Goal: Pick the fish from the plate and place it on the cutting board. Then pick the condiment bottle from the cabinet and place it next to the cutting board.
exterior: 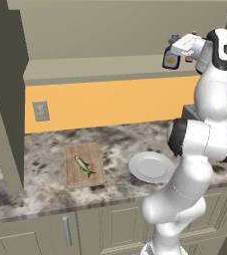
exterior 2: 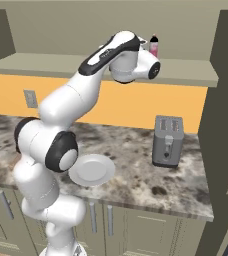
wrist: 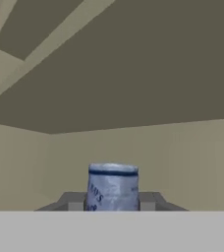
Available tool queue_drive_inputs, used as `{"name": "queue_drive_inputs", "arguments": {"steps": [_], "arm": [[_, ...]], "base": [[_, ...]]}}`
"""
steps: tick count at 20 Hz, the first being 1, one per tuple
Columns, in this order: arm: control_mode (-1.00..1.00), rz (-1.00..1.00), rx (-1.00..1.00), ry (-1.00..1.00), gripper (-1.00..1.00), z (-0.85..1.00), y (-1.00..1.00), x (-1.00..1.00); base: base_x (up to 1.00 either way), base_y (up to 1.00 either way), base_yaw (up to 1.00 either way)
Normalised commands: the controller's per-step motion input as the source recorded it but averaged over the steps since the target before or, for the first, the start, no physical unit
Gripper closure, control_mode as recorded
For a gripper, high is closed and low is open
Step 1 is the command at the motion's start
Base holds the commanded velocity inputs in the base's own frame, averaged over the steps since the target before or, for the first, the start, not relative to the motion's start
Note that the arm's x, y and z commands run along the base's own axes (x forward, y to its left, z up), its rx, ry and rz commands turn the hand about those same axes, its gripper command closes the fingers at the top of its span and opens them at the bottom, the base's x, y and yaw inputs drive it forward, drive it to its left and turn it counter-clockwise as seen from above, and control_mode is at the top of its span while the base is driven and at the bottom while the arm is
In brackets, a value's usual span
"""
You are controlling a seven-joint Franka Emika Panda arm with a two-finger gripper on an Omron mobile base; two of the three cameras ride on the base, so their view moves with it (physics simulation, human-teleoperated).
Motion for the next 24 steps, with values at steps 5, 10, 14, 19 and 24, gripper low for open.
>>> {"name": "queue_drive_inputs", "arguments": {"steps": [5,10,14,19,24], "arm": [[-1.0,0.0,0.0,0.0,1.0,0.06,0.0,-0.32],[-1.0,0.0,0.0,0.0,1.0,0.05,0.0,-0.35],[-1.0,0.0,0.0,0.0,1.0,0.01,0.0,-0.36],[-1.0,0.0,0.0,0.0,1.0,0.0,0.01,-0.41],[-1.0,0.01,0.0,0.0,1.0,0.01,0.1,-0.46]], "base": [[0.0,0.0,0.0],[0.0,0.0,0.0],[0.0,0.0,0.0],[0.0,0.0,0.0],[0.0,0.0,0.0]]}}
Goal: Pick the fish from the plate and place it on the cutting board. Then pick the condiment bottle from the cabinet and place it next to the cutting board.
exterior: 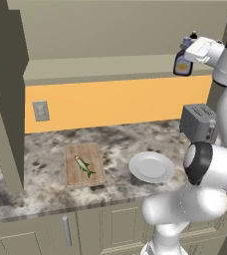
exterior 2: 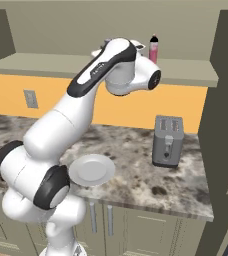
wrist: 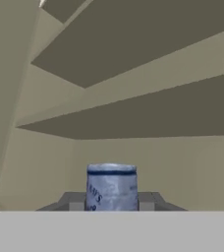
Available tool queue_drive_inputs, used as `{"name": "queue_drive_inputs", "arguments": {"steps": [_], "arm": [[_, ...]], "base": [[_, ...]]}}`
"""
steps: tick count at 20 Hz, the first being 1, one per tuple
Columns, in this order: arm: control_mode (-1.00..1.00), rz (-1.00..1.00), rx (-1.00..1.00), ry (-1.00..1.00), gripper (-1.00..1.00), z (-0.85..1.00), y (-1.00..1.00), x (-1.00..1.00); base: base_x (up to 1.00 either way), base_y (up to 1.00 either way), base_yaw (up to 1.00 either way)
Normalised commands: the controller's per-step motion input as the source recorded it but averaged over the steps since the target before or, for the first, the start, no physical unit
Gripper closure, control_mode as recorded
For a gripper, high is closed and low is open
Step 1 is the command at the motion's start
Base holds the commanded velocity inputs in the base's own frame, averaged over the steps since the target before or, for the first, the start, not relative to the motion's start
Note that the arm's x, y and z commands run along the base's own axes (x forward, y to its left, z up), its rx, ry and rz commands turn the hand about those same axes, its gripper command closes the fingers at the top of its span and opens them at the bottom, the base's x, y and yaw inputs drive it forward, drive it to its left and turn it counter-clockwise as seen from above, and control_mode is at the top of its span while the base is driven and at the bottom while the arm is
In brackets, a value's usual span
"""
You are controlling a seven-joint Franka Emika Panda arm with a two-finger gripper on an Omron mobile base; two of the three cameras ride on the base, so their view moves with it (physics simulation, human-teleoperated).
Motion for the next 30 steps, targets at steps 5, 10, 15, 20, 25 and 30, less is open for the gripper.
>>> {"name": "queue_drive_inputs", "arguments": {"steps": [5,10,15,20,25,30], "arm": [[-1.0,0.02,0.0,0.0,1.0,0.0,0.17,-0.49],[-1.0,0.02,0.0,0.0,1.0,0.0,0.21,-0.48],[-1.0,0.02,0.0,0.0,1.0,-0.01,0.25,-0.49],[-1.0,0.04,0.0,0.0,1.0,-0.12,0.28,-0.51],[-1.0,0.05,0.0,0.0,1.0,-0.17,0.33,-0.61],[-1.0,0.06,0.0,0.0,1.0,-0.2,0.36,-0.65]], "base": [[0.0,0.0,0.0],[0.0,0.0,0.0],[0.0,0.0,0.0],[0.0,0.0,0.0],[0.0,0.0,0.0],[0.0,0.0,0.0]]}}
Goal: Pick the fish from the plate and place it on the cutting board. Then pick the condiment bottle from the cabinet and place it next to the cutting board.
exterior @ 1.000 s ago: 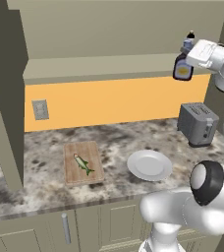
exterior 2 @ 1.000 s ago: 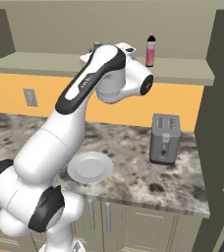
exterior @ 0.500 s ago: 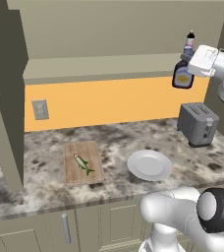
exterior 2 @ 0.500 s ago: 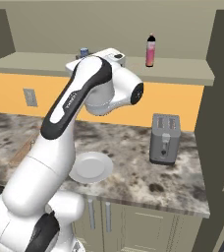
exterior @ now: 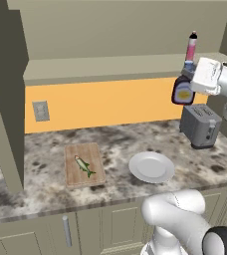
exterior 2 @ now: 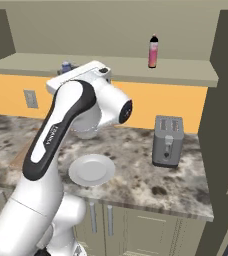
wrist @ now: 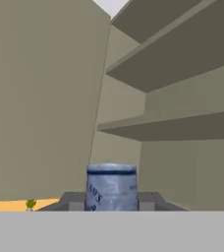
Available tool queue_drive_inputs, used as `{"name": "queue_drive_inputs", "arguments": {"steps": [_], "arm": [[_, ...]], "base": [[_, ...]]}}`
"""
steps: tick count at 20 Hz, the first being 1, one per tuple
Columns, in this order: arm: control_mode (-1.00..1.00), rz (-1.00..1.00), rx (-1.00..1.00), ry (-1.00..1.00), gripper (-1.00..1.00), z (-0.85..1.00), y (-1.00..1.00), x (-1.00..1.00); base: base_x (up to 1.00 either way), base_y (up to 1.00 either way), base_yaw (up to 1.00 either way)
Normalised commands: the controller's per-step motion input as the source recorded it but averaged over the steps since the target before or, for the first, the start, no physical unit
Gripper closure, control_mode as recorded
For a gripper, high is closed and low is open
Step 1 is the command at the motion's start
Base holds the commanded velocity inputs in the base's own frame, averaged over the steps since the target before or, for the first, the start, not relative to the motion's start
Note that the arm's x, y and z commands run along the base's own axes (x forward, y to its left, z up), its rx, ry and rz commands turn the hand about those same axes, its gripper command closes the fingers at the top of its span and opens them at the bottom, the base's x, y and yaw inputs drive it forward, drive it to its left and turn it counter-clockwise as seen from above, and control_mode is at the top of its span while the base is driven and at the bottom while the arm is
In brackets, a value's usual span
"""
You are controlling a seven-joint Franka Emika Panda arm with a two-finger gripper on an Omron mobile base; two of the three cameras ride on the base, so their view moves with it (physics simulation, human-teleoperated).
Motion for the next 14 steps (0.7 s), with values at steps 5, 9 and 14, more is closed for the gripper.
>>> {"name": "queue_drive_inputs", "arguments": {"steps": [5,9,14], "arm": [[-1.0,0.08,0.0,0.0,1.0,-0.4,0.4,-0.61],[-1.0,0.09,0.0,0.0,1.0,-0.5,0.41,-0.51],[-1.0,0.09,0.0,0.0,1.0,-0.44,0.39,-0.48]], "base": [[0.0,0.0,0.0],[0.0,0.0,0.0],[0.0,0.0,0.0]]}}
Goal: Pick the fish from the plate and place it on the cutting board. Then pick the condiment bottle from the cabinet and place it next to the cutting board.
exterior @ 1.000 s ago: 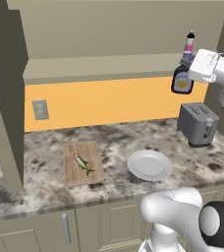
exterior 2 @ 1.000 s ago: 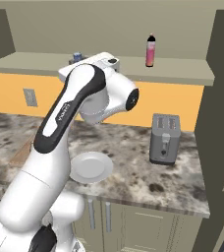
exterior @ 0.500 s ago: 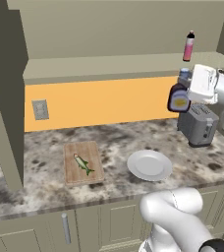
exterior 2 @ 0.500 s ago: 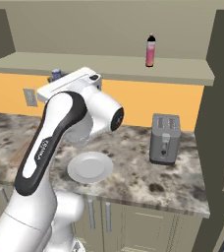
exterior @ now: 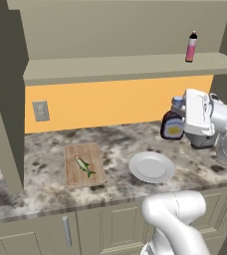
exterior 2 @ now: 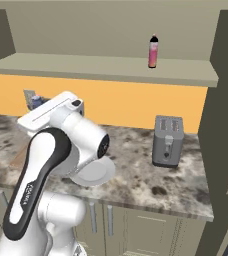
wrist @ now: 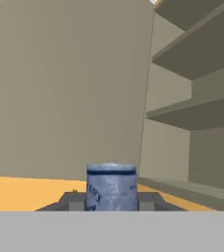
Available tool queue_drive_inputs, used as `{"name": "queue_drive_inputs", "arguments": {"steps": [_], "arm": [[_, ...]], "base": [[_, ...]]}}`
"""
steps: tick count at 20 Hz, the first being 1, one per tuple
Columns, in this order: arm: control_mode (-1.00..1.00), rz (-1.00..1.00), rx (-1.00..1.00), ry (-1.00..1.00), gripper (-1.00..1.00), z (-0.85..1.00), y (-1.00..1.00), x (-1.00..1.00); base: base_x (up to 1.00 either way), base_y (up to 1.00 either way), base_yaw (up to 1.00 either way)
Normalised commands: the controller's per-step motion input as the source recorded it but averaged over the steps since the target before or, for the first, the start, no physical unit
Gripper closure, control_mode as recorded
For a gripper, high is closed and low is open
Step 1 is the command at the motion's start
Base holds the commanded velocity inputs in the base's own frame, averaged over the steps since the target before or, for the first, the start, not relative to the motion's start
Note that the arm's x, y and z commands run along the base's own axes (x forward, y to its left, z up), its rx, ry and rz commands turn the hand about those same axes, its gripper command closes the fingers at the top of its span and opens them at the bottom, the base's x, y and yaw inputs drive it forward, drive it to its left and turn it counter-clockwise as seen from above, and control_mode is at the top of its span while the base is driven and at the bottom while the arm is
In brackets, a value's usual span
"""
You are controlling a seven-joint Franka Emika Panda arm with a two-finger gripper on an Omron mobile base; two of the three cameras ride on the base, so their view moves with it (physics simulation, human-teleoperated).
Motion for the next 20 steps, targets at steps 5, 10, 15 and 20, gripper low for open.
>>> {"name": "queue_drive_inputs", "arguments": {"steps": [5,10,15,20], "arm": [[-1.0,0.08,0.0,0.0,1.0,-0.4,0.36,-0.42],[-1.0,0.07,0.0,0.01,1.0,-0.32,0.34,-0.26],[-1.0,0.04,0.0,0.01,1.0,-0.27,0.2,-0.12],[-1.0,0.0,0.0,0.0,1.0,-0.14,-0.08,-0.03]], "base": [[0.0,0.0,0.0],[0.0,0.0,0.0],[0.0,0.0,0.0],[0.0,0.0,0.0]]}}
